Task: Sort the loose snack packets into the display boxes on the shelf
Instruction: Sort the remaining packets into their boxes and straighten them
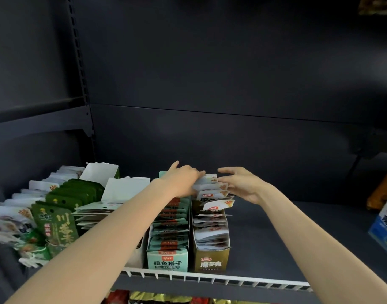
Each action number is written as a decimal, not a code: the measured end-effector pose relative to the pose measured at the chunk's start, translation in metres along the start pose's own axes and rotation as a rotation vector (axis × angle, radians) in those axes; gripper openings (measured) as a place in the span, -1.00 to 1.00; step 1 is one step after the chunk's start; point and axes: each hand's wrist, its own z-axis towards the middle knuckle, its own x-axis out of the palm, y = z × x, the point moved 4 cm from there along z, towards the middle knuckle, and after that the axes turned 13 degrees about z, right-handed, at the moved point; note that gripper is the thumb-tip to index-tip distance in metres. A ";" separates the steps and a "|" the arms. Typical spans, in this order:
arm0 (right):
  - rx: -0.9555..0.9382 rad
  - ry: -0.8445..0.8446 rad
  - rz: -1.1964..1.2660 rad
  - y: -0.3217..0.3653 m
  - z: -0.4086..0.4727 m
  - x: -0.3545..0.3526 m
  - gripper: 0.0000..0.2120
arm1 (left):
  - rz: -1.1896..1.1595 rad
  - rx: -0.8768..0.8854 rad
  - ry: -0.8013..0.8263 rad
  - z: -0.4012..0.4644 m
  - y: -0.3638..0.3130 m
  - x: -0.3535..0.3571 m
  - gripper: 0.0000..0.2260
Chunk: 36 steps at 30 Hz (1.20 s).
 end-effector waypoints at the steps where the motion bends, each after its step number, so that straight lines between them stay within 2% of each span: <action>1: 0.004 0.023 -0.013 -0.002 0.000 0.000 -0.46 | -0.035 -0.022 -0.081 0.000 0.000 -0.002 -0.55; 3: 0.003 0.053 -0.070 -0.004 0.000 -0.001 -0.40 | -0.097 -0.073 -0.173 0.000 -0.002 -0.005 -0.69; 6: -0.027 0.034 -0.228 -0.004 0.001 -0.005 -0.42 | -0.166 -0.139 -0.182 0.003 -0.004 -0.005 -0.78; 11: -0.183 -0.062 -0.411 -0.005 0.008 -0.006 -0.78 | -0.262 -0.162 -0.191 0.006 0.001 -0.001 -0.80; 17: -0.355 -0.108 -0.630 -0.008 0.018 -0.003 -0.89 | -0.301 -0.176 -0.186 0.007 0.005 -0.001 -0.79; 19: -0.392 -0.147 -0.718 -0.003 0.020 -0.002 -0.86 | -0.300 -0.193 -0.172 0.008 0.004 -0.002 -0.80; 22: -0.386 -0.164 -0.664 -0.005 0.025 0.000 -0.83 | -0.304 -0.199 -0.155 0.009 0.006 -0.002 -0.81; 26: -0.354 -0.171 -0.612 -0.008 0.027 0.001 -0.82 | -0.270 -0.179 -0.117 0.008 0.005 0.001 -0.71; 28: -0.351 -0.141 -0.655 -0.007 0.025 0.002 -0.86 | -0.322 -0.170 -0.213 0.003 0.002 -0.004 -0.66; 31: -0.351 -0.096 -0.660 -0.007 0.018 0.000 -0.78 | -0.654 -0.120 -0.420 -0.017 -0.003 -0.017 -0.75; 33: -0.335 -0.083 -0.555 -0.009 0.009 -0.004 -0.72 | -0.779 -0.043 -0.394 -0.032 -0.010 -0.022 -0.77; 36: -0.295 -0.066 -0.383 -0.009 -0.009 -0.010 -0.69 | -0.719 0.051 -0.228 -0.048 -0.022 -0.021 -0.70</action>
